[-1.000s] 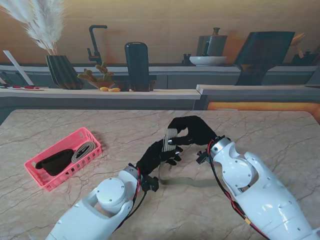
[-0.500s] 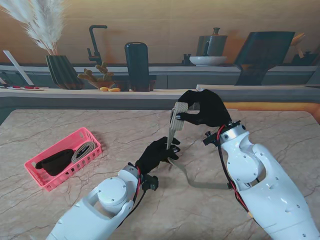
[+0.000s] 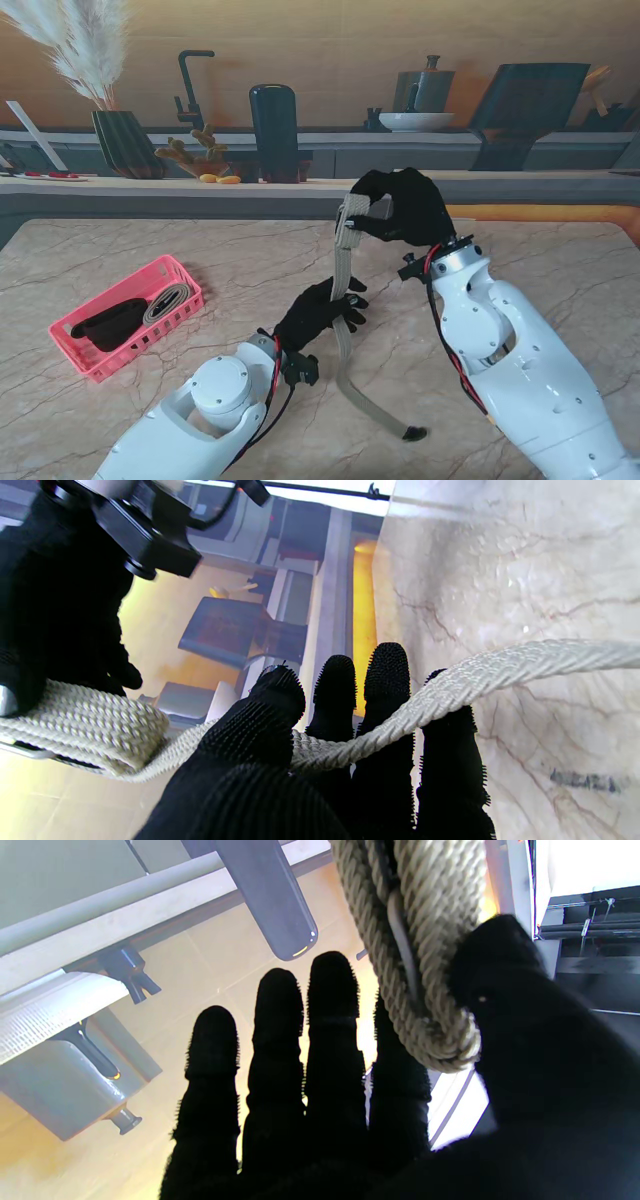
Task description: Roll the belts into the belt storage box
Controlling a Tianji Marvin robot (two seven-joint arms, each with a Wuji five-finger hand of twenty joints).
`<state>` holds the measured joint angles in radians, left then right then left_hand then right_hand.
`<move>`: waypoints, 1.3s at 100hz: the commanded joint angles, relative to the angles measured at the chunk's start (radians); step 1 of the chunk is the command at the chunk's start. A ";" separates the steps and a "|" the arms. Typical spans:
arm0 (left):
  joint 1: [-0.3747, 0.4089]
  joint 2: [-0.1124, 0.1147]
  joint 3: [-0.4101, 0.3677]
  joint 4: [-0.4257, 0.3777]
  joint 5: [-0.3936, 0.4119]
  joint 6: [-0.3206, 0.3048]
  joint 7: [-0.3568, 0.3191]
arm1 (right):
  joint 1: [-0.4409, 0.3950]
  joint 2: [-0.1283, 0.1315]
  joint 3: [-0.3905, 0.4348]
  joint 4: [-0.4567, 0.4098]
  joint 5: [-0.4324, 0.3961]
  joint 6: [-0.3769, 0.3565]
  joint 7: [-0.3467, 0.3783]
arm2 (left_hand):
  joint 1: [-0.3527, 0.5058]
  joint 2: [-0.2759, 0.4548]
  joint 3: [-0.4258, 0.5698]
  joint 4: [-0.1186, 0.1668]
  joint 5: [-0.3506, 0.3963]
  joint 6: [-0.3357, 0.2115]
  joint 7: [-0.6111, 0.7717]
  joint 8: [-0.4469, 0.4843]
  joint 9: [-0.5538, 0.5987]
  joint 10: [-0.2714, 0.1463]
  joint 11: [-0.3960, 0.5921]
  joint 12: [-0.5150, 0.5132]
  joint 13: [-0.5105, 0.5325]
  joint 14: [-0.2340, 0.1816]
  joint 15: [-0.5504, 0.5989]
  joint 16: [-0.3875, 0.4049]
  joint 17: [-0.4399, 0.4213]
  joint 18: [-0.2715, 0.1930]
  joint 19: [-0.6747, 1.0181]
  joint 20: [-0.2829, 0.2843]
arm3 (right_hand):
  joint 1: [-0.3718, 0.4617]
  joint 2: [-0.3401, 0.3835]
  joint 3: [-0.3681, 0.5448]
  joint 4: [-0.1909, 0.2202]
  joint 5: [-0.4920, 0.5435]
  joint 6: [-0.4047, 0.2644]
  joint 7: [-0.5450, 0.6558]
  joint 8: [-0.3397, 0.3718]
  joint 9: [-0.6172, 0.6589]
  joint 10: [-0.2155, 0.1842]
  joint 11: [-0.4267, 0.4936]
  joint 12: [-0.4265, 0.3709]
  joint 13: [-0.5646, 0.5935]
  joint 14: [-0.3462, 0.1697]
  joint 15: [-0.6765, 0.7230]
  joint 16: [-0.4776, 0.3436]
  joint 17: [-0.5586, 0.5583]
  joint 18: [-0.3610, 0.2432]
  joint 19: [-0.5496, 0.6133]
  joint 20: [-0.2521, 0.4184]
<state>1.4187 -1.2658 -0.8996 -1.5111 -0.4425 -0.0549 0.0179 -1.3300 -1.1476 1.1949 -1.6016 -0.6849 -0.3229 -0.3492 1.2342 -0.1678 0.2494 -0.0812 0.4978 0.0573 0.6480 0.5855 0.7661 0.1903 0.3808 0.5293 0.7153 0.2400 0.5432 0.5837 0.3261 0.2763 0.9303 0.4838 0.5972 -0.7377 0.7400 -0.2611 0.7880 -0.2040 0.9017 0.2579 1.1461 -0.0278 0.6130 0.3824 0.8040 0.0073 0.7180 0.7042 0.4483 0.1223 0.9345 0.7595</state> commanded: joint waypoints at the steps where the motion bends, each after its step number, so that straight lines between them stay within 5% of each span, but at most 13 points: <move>1: 0.004 -0.009 0.010 -0.009 -0.013 0.008 0.002 | -0.005 -0.017 -0.022 0.030 -0.006 -0.006 -0.006 | 0.056 0.045 0.014 0.031 0.021 -0.031 0.031 0.001 0.026 -0.012 -0.006 -0.012 0.039 -0.003 -0.004 -0.016 0.016 -0.016 0.031 -0.008 | 0.108 0.121 0.092 0.084 0.035 -0.179 0.159 0.032 -0.019 -0.010 0.019 -0.014 -0.031 -0.027 0.022 0.003 -0.010 -0.013 0.028 -0.014; 31: 0.042 -0.041 -0.013 -0.060 -0.207 0.001 0.079 | -0.006 -0.019 -0.099 0.129 -0.051 -0.078 -0.067 | 0.056 0.006 -0.093 0.020 0.037 -0.027 0.017 -0.040 0.052 -0.027 -0.015 -0.077 0.040 -0.013 -0.027 -0.065 0.013 -0.023 0.027 -0.023 | 0.106 0.120 0.091 0.086 0.033 -0.183 0.165 0.026 -0.021 -0.013 0.031 -0.023 -0.032 -0.033 0.034 0.001 -0.017 -0.012 0.040 -0.021; 39: 0.053 -0.045 -0.021 -0.077 -0.228 -0.004 0.101 | -0.005 -0.014 -0.114 0.152 -0.073 -0.103 -0.071 | 0.042 0.001 -0.148 0.039 0.027 -0.024 0.017 -0.058 0.031 -0.030 -0.009 -0.129 0.027 -0.016 -0.033 -0.080 0.006 -0.025 0.022 -0.028 | 0.104 0.120 0.092 0.086 0.033 -0.185 0.166 0.023 -0.020 -0.016 0.032 -0.026 -0.033 -0.033 0.033 -0.001 -0.018 -0.012 0.042 -0.024; 49: 0.060 -0.046 -0.025 -0.079 -0.231 -0.029 0.113 | -0.001 -0.008 -0.130 0.180 -0.099 -0.124 -0.074 | -0.361 -0.152 0.157 0.033 -0.018 0.011 -0.070 -0.071 -0.031 -0.035 -0.018 -0.187 -0.009 -0.032 -0.069 -0.105 -0.008 -0.022 -0.007 -0.041 | 0.102 0.119 0.093 0.086 0.033 -0.187 0.168 0.022 -0.020 -0.016 0.033 -0.029 -0.031 -0.034 0.033 -0.003 -0.017 -0.011 0.043 -0.026; 57: 0.060 -0.042 -0.026 -0.067 -0.230 -0.064 0.095 | 0.005 -0.006 -0.144 0.201 -0.103 -0.132 -0.069 | -0.600 -0.317 0.272 0.011 -0.110 0.034 -0.123 -0.098 -0.115 -0.026 -0.045 -0.204 -0.064 -0.040 -0.126 -0.128 -0.035 -0.006 -0.064 -0.063 | 0.101 0.118 0.095 0.085 0.034 -0.188 0.168 0.020 -0.020 -0.016 0.033 -0.031 -0.031 -0.034 0.032 -0.004 -0.018 -0.011 0.044 -0.029; 76: 0.061 -0.041 -0.031 -0.052 -0.251 -0.117 0.075 | 0.023 -0.002 -0.178 0.244 -0.115 -0.151 -0.064 | -0.821 -0.415 0.364 -0.052 -0.232 0.038 -0.186 -0.116 -0.199 -0.031 -0.066 -0.211 -0.117 -0.049 -0.185 -0.141 -0.057 0.030 -0.117 -0.083 | 0.099 0.116 0.098 0.085 0.033 -0.190 0.170 0.017 -0.020 -0.016 0.034 -0.033 -0.034 -0.033 0.029 -0.007 -0.020 -0.009 0.045 -0.033; 96: 0.065 -0.037 -0.044 -0.050 -0.265 -0.138 0.060 | 0.033 0.002 -0.201 0.268 -0.145 -0.154 -0.082 | -0.884 -0.456 0.448 -0.086 -0.233 0.017 -0.196 -0.120 -0.221 -0.039 -0.086 -0.213 -0.135 -0.048 -0.207 -0.140 -0.072 0.054 -0.137 -0.087 | 0.098 0.116 0.100 0.084 0.032 -0.190 0.171 0.015 -0.020 -0.017 0.035 -0.034 -0.031 -0.032 0.026 -0.011 -0.019 -0.006 0.046 -0.037; 107: 0.054 -0.018 -0.051 -0.028 -0.211 -0.137 -0.003 | 0.027 -0.004 -0.194 0.257 -0.115 -0.136 -0.072 | -0.853 -0.474 0.478 -0.090 -0.220 0.004 -0.209 -0.124 -0.228 -0.040 -0.102 -0.215 -0.145 -0.043 -0.222 -0.142 -0.088 0.060 -0.154 -0.086 | 0.099 0.117 0.100 0.084 0.032 -0.188 0.172 0.015 -0.020 -0.015 0.036 -0.034 -0.030 -0.031 0.027 -0.012 -0.019 -0.007 0.048 -0.038; 120: 0.041 0.010 -0.071 -0.017 -0.141 -0.095 -0.086 | 0.019 -0.008 -0.181 0.242 -0.090 -0.120 -0.060 | -0.617 -0.450 0.417 -0.030 -0.207 0.004 -0.235 -0.125 -0.226 -0.038 -0.115 -0.208 -0.138 -0.044 -0.227 -0.136 -0.088 0.027 -0.182 -0.069 | 0.098 0.118 0.100 0.084 0.031 -0.187 0.172 0.014 -0.022 -0.015 0.036 -0.033 -0.030 -0.031 0.028 -0.012 -0.018 -0.008 0.049 -0.040; 130: 0.039 0.013 -0.073 -0.015 -0.123 -0.090 -0.087 | 0.016 -0.009 -0.176 0.237 -0.080 -0.113 -0.057 | -0.658 -0.374 0.315 -0.025 -0.201 0.014 -0.246 -0.124 -0.224 -0.030 -0.115 -0.205 -0.143 -0.034 -0.231 -0.135 -0.090 0.028 -0.195 -0.063 | 0.099 0.118 0.099 0.085 0.030 -0.186 0.172 0.015 -0.023 -0.014 0.038 -0.032 -0.031 -0.030 0.028 -0.012 -0.019 -0.009 0.050 -0.041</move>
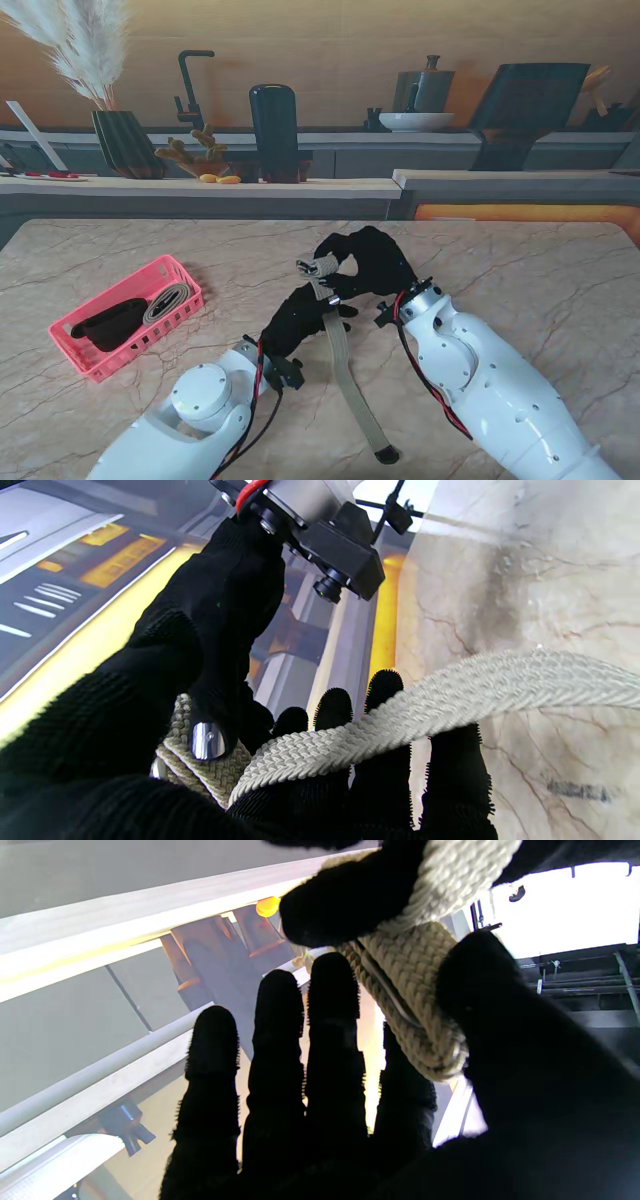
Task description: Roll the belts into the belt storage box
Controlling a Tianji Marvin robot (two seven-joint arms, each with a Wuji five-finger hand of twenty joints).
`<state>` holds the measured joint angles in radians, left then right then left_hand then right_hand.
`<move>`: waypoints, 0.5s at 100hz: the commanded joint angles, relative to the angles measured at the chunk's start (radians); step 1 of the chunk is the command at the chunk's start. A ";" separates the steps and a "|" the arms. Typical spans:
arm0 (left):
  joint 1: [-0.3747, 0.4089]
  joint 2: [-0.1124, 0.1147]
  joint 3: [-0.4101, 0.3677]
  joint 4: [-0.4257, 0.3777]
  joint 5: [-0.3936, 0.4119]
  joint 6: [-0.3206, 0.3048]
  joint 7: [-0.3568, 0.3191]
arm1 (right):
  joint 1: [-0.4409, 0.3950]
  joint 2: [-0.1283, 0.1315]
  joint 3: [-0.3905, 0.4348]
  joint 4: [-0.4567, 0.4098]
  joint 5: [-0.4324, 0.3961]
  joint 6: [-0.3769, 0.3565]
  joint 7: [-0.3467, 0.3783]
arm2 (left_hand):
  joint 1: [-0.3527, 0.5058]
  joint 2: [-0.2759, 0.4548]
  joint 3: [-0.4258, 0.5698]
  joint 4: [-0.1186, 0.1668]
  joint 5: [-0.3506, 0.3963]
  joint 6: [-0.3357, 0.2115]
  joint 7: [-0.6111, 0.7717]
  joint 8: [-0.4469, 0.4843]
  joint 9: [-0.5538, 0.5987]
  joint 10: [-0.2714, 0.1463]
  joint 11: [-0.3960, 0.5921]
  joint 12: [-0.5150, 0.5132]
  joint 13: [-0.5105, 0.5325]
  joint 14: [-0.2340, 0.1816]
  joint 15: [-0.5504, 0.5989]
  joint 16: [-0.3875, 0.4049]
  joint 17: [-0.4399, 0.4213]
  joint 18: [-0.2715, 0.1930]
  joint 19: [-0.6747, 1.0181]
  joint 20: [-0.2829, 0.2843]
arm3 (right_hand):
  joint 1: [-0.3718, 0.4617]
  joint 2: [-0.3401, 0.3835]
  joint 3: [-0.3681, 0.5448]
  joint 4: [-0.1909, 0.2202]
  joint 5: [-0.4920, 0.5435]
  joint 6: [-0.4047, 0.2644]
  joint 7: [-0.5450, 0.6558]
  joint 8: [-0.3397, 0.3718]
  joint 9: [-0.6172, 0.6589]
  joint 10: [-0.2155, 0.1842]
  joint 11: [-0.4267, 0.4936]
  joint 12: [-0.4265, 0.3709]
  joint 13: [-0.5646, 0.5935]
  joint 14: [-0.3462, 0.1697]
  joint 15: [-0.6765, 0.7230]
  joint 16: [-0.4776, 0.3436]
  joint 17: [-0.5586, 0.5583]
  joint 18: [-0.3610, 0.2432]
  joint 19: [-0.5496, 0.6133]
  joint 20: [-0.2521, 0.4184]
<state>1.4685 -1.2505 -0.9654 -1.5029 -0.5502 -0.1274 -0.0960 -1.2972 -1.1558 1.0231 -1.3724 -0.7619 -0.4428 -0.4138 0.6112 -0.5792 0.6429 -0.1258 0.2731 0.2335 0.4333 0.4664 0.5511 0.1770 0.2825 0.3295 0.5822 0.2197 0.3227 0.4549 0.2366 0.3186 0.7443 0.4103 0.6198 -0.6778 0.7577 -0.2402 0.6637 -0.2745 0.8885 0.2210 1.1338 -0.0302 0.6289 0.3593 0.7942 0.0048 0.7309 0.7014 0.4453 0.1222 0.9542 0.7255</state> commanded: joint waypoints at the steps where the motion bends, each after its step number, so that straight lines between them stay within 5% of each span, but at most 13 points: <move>1: -0.009 -0.004 -0.007 -0.025 -0.019 -0.017 0.032 | -0.016 -0.001 -0.004 0.008 -0.003 0.007 0.009 | -0.045 0.038 -0.086 0.019 0.029 -0.161 -0.032 -0.005 -0.006 -0.013 -0.017 -0.006 -0.010 -0.007 -0.009 -0.005 -0.001 -0.005 -0.008 0.012 | 0.076 0.058 0.082 0.064 0.154 -0.116 0.185 0.052 -0.011 -0.012 0.022 -0.009 -0.021 -0.028 0.016 -0.009 -0.016 -0.009 0.031 -0.007; 21: 0.012 -0.042 -0.001 -0.059 -0.130 -0.036 0.157 | 0.003 0.004 -0.043 0.047 -0.031 -0.021 0.004 | -0.161 0.094 -0.204 0.009 0.013 -0.164 -0.067 -0.018 -0.009 -0.010 -0.028 0.000 -0.021 -0.003 0.002 0.010 0.003 0.029 0.013 0.035 | 0.074 0.059 0.081 0.065 0.151 -0.124 0.185 0.054 -0.015 -0.011 0.023 -0.008 -0.024 -0.027 0.015 -0.009 -0.018 -0.008 0.031 -0.009; 38: 0.016 -0.051 -0.002 -0.074 -0.184 -0.050 0.177 | 0.024 0.007 -0.077 0.085 -0.047 -0.031 0.000 | -0.184 0.070 -0.157 0.000 -0.005 -0.164 -0.048 -0.009 -0.004 -0.017 -0.010 0.011 -0.009 -0.023 0.002 0.004 0.024 0.020 0.028 0.019 | 0.075 0.051 0.079 0.065 0.149 -0.123 0.184 0.055 -0.018 -0.009 0.023 -0.007 -0.027 -0.024 0.015 -0.010 -0.021 -0.007 0.033 -0.010; 50: 0.018 -0.056 0.001 -0.081 -0.195 -0.057 0.193 | 0.039 0.008 -0.101 0.104 -0.044 -0.035 0.011 | -0.102 0.035 -0.084 0.018 -0.017 -0.156 -0.014 0.006 0.015 -0.023 0.017 0.017 0.025 -0.040 0.017 0.002 0.057 -0.013 0.054 0.008 | 0.063 0.016 0.085 0.066 0.138 -0.096 0.176 0.049 -0.035 0.004 0.023 -0.004 -0.035 -0.018 0.014 -0.012 -0.024 -0.004 0.036 -0.013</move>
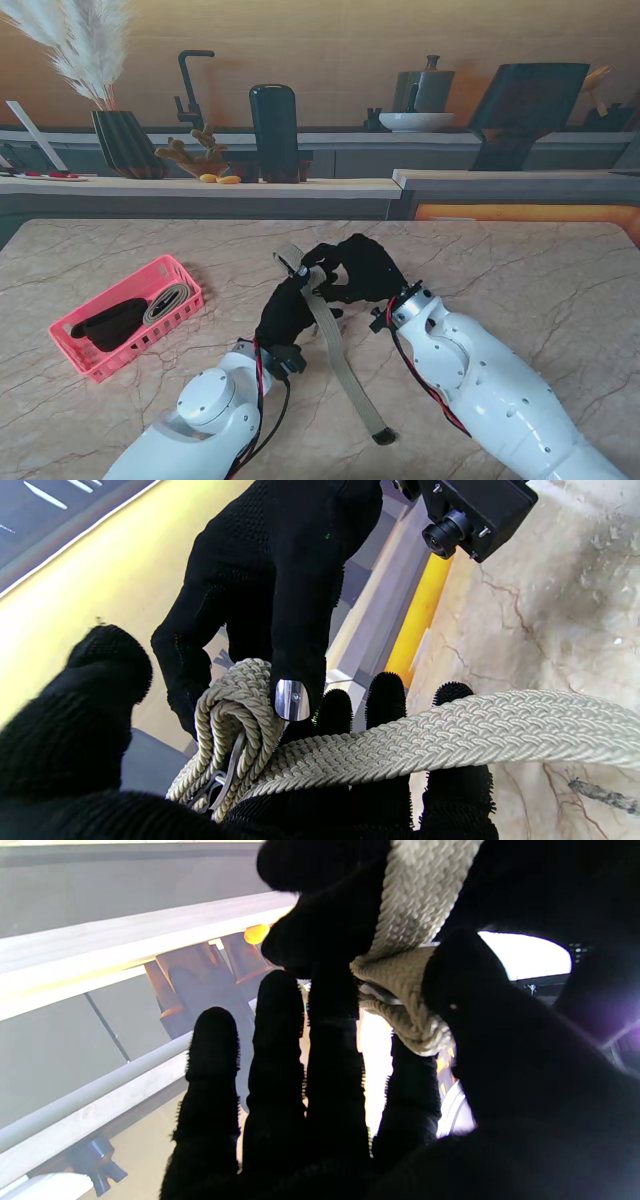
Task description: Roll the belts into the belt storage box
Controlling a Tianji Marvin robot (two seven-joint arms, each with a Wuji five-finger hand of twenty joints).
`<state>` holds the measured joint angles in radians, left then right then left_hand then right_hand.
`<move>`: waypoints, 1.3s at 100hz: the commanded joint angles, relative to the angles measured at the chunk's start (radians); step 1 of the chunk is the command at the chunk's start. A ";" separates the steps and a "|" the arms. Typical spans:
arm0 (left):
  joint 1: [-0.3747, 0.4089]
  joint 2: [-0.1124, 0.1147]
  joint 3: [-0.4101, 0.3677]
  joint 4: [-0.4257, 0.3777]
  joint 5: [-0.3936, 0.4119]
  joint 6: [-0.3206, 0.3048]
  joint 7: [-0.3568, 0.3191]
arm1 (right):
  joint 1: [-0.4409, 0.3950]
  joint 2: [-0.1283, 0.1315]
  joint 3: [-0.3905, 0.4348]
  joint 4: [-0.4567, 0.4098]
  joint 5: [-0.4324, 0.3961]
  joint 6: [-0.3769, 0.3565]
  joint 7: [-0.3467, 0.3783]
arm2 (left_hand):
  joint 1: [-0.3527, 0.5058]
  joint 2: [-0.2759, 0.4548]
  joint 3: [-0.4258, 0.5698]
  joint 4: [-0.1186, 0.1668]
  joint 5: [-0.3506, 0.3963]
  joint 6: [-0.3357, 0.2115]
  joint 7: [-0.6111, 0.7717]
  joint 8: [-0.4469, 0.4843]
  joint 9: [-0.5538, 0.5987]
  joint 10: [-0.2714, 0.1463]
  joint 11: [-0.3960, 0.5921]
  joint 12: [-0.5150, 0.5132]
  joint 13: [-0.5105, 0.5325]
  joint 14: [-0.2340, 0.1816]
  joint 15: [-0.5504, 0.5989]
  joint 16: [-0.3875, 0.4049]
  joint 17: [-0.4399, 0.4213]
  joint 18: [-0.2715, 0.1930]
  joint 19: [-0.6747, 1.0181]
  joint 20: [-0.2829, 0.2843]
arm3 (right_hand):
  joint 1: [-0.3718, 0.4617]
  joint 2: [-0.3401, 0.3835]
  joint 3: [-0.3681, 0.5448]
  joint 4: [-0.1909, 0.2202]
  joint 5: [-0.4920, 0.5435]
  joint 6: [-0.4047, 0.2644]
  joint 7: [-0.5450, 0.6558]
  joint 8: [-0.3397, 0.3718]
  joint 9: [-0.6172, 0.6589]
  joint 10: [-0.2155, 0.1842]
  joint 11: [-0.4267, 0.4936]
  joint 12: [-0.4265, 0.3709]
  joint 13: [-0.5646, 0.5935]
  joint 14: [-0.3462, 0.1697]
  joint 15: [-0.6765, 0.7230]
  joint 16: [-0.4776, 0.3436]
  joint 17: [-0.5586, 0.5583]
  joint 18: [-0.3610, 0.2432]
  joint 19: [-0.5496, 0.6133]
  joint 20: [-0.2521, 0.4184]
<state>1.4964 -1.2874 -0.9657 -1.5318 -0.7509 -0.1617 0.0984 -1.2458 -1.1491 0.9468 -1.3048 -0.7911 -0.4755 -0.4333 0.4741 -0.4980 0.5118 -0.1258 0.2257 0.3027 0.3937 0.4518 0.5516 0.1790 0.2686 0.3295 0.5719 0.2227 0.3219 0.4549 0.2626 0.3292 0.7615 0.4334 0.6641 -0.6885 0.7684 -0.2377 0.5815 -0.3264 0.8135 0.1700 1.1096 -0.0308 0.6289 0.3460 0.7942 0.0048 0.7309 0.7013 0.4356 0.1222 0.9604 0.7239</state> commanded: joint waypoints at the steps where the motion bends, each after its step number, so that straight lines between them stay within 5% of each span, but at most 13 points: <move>1: -0.010 -0.019 0.001 -0.052 0.006 -0.023 0.000 | -0.011 0.001 -0.026 0.038 -0.014 -0.002 0.032 | 0.043 -0.047 0.054 0.020 0.030 -0.226 0.031 0.022 0.017 -0.025 0.035 0.018 0.040 -0.046 0.020 0.003 0.035 -0.027 0.040 -0.016 | 0.017 0.021 0.075 0.063 0.218 -0.042 0.250 0.100 -0.013 0.005 0.023 0.009 -0.036 -0.017 0.014 -0.012 -0.015 -0.003 0.030 -0.011; 20: -0.010 -0.025 0.003 -0.061 0.010 -0.008 0.035 | -0.014 0.011 -0.033 0.032 -0.033 -0.027 0.053 | 0.210 -0.032 0.118 0.044 0.020 -0.211 0.114 0.049 0.059 -0.035 0.105 0.037 0.112 -0.057 0.089 0.026 0.110 -0.100 0.093 -0.022 | -0.074 -0.100 0.101 0.046 0.153 -0.003 0.210 0.124 -0.098 0.023 0.035 0.023 -0.067 -0.020 -0.004 -0.019 -0.033 -0.007 0.017 -0.020; 39: -0.011 -0.029 0.000 -0.068 0.033 0.015 0.073 | -0.053 0.030 0.008 -0.024 -0.103 -0.052 0.051 | 0.447 0.087 0.146 0.087 0.032 -0.207 0.217 0.070 0.104 -0.052 0.172 0.062 0.180 -0.079 0.168 0.056 0.184 -0.141 0.164 -0.021 | -0.129 -0.090 0.073 0.073 0.145 0.057 0.071 0.241 -0.149 0.033 0.029 0.046 -0.083 -0.017 -0.021 -0.016 -0.041 -0.007 -0.005 -0.011; 50: -0.009 -0.030 0.000 -0.071 0.051 0.037 0.086 | -0.087 0.039 0.061 -0.077 -0.144 -0.060 0.039 | 0.690 0.179 0.121 0.064 0.072 -0.218 0.280 0.084 0.176 -0.049 0.150 0.179 0.252 -0.075 0.209 0.217 0.226 -0.143 0.237 0.015 | -0.153 -0.059 0.067 0.081 0.127 0.069 0.051 0.248 -0.173 0.039 0.022 0.047 -0.088 -0.016 -0.025 -0.016 -0.043 -0.008 -0.009 -0.010; 56: -0.010 -0.029 0.000 -0.068 0.066 0.047 0.087 | -0.110 0.043 0.103 -0.116 -0.162 -0.069 0.035 | 0.746 0.218 0.102 0.066 0.093 -0.221 0.300 0.091 0.188 -0.047 0.160 0.189 0.260 -0.079 0.248 0.256 0.233 -0.130 0.262 0.047 | -0.172 -0.029 0.050 0.107 0.114 0.074 0.007 0.285 -0.194 0.040 0.008 0.050 -0.091 -0.016 -0.031 -0.015 -0.042 -0.011 -0.014 -0.005; 62: -0.014 -0.026 0.001 -0.059 0.084 0.054 0.075 | -0.137 0.045 0.149 -0.160 -0.174 -0.079 0.030 | 0.778 0.249 0.086 0.069 0.105 -0.225 0.316 0.100 0.181 -0.048 0.172 0.190 0.248 -0.076 0.268 0.283 0.225 -0.124 0.265 0.081 | -0.199 -0.004 0.054 0.138 0.092 0.083 -0.022 0.305 -0.220 0.040 -0.009 0.046 -0.092 -0.016 -0.037 -0.017 -0.040 -0.014 -0.019 -0.004; 66: -0.018 -0.024 0.002 -0.051 0.101 0.059 0.065 | -0.155 0.045 0.179 -0.187 -0.181 -0.086 0.025 | 0.786 0.258 0.085 0.067 0.112 -0.228 0.321 0.104 0.180 -0.049 0.178 0.191 0.245 -0.076 0.279 0.297 0.220 -0.119 0.273 0.100 | -0.212 0.011 0.045 0.157 0.072 0.085 -0.071 0.380 -0.243 0.043 -0.024 0.047 -0.092 -0.017 -0.041 -0.016 -0.038 -0.014 -0.024 0.002; 81: -0.036 -0.015 0.015 -0.018 0.187 0.067 0.038 | -0.206 0.050 0.280 -0.281 -0.205 -0.097 0.037 | 0.804 0.273 0.072 0.060 0.135 -0.245 0.360 0.139 0.186 -0.048 0.186 0.209 0.237 -0.069 0.291 0.322 0.212 -0.109 0.275 0.149 | -0.238 0.048 -0.001 0.158 -0.091 0.107 -0.145 0.375 -0.396 0.075 -0.094 0.026 -0.087 -0.014 -0.080 -0.033 -0.026 -0.017 -0.044 0.001; 96: -0.050 -0.001 0.030 0.007 0.268 0.061 -0.001 | -0.226 0.059 0.337 -0.331 -0.155 -0.104 0.180 | 0.817 0.281 0.054 0.056 0.154 -0.276 0.478 0.265 0.190 -0.051 0.181 0.231 0.229 -0.065 0.289 0.327 0.205 -0.108 0.257 0.181 | -0.224 0.065 -0.047 0.165 -0.275 0.188 -0.237 0.351 -0.603 0.107 -0.159 0.005 -0.064 -0.032 -0.113 -0.039 0.007 -0.040 -0.070 0.001; 112: -0.068 0.018 0.053 0.031 0.377 0.040 -0.039 | -0.217 0.065 0.336 -0.336 0.002 -0.082 0.361 | 0.817 0.290 0.056 0.052 0.140 -0.302 0.590 0.444 0.185 -0.070 0.190 0.259 0.217 -0.062 0.291 0.328 0.194 -0.104 0.247 0.191 | -0.184 0.057 -0.019 0.159 -0.276 0.300 -0.303 0.324 -0.664 0.149 -0.162 -0.007 -0.021 -0.045 -0.141 -0.047 0.058 -0.059 -0.084 0.002; 130: -0.088 0.033 0.081 0.053 0.485 0.003 -0.056 | -0.180 0.071 0.299 -0.305 0.114 -0.030 0.467 | 0.817 0.299 0.055 0.046 0.141 -0.294 0.651 0.624 0.173 -0.063 0.188 0.262 0.206 -0.060 0.295 0.317 0.188 -0.103 0.242 0.193 | -0.178 0.059 -0.002 0.149 -0.246 0.356 -0.341 0.315 -0.677 0.188 -0.137 -0.004 -0.012 -0.050 -0.128 -0.036 0.079 -0.069 -0.088 0.006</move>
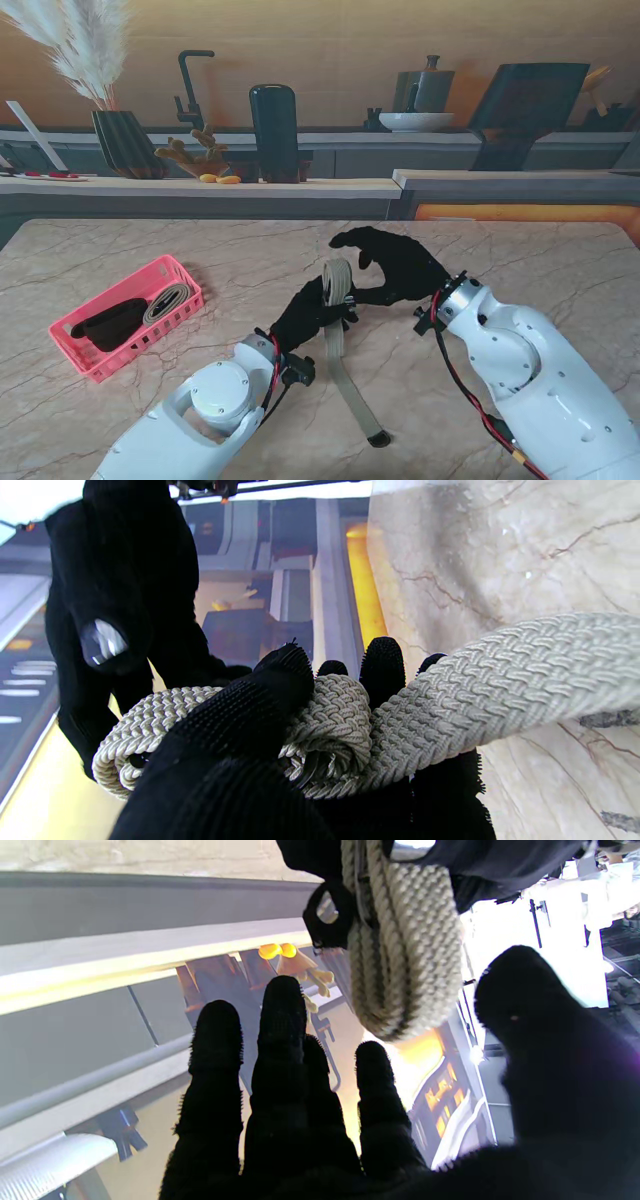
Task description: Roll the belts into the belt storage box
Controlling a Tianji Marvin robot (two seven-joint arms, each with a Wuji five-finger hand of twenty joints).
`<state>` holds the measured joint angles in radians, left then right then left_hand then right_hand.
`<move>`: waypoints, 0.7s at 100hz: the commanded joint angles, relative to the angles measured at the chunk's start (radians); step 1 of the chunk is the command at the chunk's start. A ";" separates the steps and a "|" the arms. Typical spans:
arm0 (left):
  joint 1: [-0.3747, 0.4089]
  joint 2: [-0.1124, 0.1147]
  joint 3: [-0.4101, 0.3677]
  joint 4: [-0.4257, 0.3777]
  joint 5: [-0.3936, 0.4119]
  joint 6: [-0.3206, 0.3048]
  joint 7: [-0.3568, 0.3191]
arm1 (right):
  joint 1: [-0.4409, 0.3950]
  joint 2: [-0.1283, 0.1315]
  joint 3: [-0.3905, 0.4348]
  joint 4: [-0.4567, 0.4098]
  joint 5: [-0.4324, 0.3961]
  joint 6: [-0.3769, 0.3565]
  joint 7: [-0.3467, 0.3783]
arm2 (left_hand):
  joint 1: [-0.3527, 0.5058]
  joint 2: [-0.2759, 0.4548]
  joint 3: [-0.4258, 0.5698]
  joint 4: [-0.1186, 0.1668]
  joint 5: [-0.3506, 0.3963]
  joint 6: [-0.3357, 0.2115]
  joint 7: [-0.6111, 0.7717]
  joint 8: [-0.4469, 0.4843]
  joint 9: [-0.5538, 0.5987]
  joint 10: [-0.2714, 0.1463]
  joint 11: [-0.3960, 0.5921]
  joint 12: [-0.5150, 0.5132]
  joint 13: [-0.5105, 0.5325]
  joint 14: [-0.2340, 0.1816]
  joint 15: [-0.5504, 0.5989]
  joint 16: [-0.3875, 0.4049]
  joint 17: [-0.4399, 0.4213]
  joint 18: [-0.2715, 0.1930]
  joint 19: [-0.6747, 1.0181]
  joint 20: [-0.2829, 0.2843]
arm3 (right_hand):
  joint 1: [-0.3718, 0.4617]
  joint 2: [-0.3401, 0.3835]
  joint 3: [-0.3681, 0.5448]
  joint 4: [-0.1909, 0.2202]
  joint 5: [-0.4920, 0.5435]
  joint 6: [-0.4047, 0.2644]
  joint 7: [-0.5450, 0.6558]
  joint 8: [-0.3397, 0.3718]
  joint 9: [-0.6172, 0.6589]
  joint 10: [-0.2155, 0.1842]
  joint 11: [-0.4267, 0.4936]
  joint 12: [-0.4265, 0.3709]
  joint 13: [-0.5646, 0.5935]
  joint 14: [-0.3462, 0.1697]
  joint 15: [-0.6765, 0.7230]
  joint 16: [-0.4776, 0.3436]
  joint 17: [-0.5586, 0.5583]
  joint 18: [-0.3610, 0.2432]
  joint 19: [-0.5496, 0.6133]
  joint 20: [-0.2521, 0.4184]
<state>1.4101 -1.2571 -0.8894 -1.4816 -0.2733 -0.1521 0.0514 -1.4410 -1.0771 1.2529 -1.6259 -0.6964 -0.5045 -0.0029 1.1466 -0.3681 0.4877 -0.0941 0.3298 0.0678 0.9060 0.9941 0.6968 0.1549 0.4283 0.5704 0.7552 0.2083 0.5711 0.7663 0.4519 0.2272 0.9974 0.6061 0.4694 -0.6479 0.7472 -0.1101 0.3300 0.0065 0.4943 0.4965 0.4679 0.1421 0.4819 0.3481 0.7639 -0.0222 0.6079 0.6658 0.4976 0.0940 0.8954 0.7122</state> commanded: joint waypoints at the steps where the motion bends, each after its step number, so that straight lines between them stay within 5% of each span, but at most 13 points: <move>1: -0.002 0.004 0.006 0.003 0.011 -0.008 -0.010 | 0.017 0.000 -0.008 0.017 0.026 0.000 0.045 | 0.144 0.169 0.079 0.014 0.038 -0.058 0.141 0.084 0.027 -0.037 0.028 0.021 0.023 -0.045 0.046 0.005 -0.002 0.000 0.006 0.020 | 0.017 0.019 0.019 0.021 0.008 0.024 -0.022 -0.012 -0.033 0.015 0.012 -0.005 0.019 -0.023 -0.004 0.000 0.018 -0.041 -0.023 0.018; 17: -0.006 0.011 0.014 0.003 0.039 -0.021 -0.020 | 0.053 0.009 -0.047 0.048 0.135 0.016 0.141 | 0.144 0.172 0.076 0.012 0.035 -0.061 0.145 0.099 0.025 -0.036 0.025 0.020 0.021 -0.046 0.045 0.000 -0.004 -0.002 0.006 0.020 | 0.041 0.018 0.081 0.017 0.139 -0.022 0.004 0.011 0.076 0.005 0.063 0.015 0.048 -0.021 0.022 0.013 0.037 -0.034 -0.017 0.026; 25: -0.006 0.011 0.015 0.003 0.041 -0.023 -0.022 | 0.071 0.011 -0.071 0.068 0.184 0.011 0.170 | 0.144 0.171 0.076 0.012 0.036 -0.060 0.142 0.102 0.027 -0.035 0.025 0.019 0.021 -0.046 0.044 -0.003 -0.004 -0.003 0.004 0.019 | 0.121 0.048 0.087 -0.007 0.286 -0.131 0.099 0.049 0.238 -0.058 0.074 0.026 0.101 -0.007 0.039 0.029 0.062 -0.025 -0.002 0.033; 28: -0.005 0.011 0.015 0.003 0.038 -0.023 -0.023 | 0.077 0.012 -0.080 0.074 0.202 0.009 0.180 | 0.144 0.171 0.075 0.012 0.036 -0.061 0.133 0.099 0.027 -0.032 0.024 0.019 0.021 -0.045 0.044 -0.005 -0.003 -0.004 0.003 0.018 | 0.184 0.049 0.042 -0.062 0.312 -0.180 0.225 -0.049 0.303 -0.080 0.068 0.038 0.121 0.001 0.042 0.046 0.070 -0.021 0.006 0.034; 32: -0.004 0.011 0.014 0.001 0.034 -0.022 -0.024 | 0.085 0.013 -0.091 0.081 0.223 0.007 0.197 | 0.144 0.169 0.074 0.012 0.037 -0.063 0.112 0.088 0.030 -0.030 0.021 0.019 0.022 -0.045 0.043 -0.008 -0.002 -0.003 0.003 0.017 | 0.262 0.055 -0.005 -0.083 0.333 -0.246 0.383 -0.143 0.386 -0.108 0.067 0.042 0.155 0.004 0.057 0.065 0.085 -0.020 0.019 0.035; 43: 0.000 0.009 0.011 -0.002 0.018 -0.021 -0.022 | 0.103 0.013 -0.116 0.100 0.252 0.005 0.209 | 0.135 0.123 0.031 0.019 0.049 -0.062 -0.007 -0.039 0.056 -0.016 -0.015 0.035 0.038 -0.041 0.031 -0.002 0.009 -0.006 0.003 0.005 | 0.321 0.053 0.054 -0.087 0.483 -0.343 0.511 -0.173 0.593 -0.144 0.056 0.108 0.254 0.000 0.131 0.123 0.136 -0.018 0.061 0.037; 57: 0.002 0.004 0.008 0.000 -0.006 -0.016 -0.019 | 0.098 -0.008 -0.121 0.103 0.283 0.025 0.145 | -0.112 -0.034 0.105 0.024 0.040 -0.044 -0.087 -0.173 0.039 -0.006 -0.029 0.032 0.008 -0.034 0.016 -0.065 -0.021 0.003 -0.021 -0.025 | 0.305 0.034 0.100 -0.098 0.523 -0.332 0.536 -0.187 0.653 -0.132 0.074 0.113 0.277 0.018 0.182 0.159 0.144 0.007 0.090 0.048; 70: -0.001 -0.001 0.005 0.006 0.002 -0.001 0.001 | 0.068 -0.032 -0.082 0.068 0.238 0.047 0.020 | -0.234 -0.060 0.106 0.050 0.040 -0.019 -0.178 -0.247 -0.001 -0.010 0.026 -0.093 -0.017 -0.025 0.022 -0.102 -0.046 0.006 -0.033 -0.045 | 0.303 0.029 0.115 -0.102 0.530 -0.320 0.539 -0.191 0.661 -0.128 0.084 0.112 0.284 0.024 0.195 0.166 0.149 0.015 0.100 0.051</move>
<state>1.4101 -1.2474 -0.8827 -1.4736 -0.2819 -0.1668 0.0385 -1.3440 -1.0833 1.1422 -1.5166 -0.4287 -0.4720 0.0593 0.9585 -0.4007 0.5743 -0.0912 0.3601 0.0484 0.7795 0.7733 0.7039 0.1546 0.4202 0.5014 0.7499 0.2094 0.5714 0.6824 0.4148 0.2349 0.9701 0.5715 0.6690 -0.7403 0.7078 -0.2335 0.7264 -0.1031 0.7622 0.2670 1.0739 0.0470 0.5104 0.4323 1.0160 0.0250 0.7774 0.8160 0.6392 0.0973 0.9603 0.7364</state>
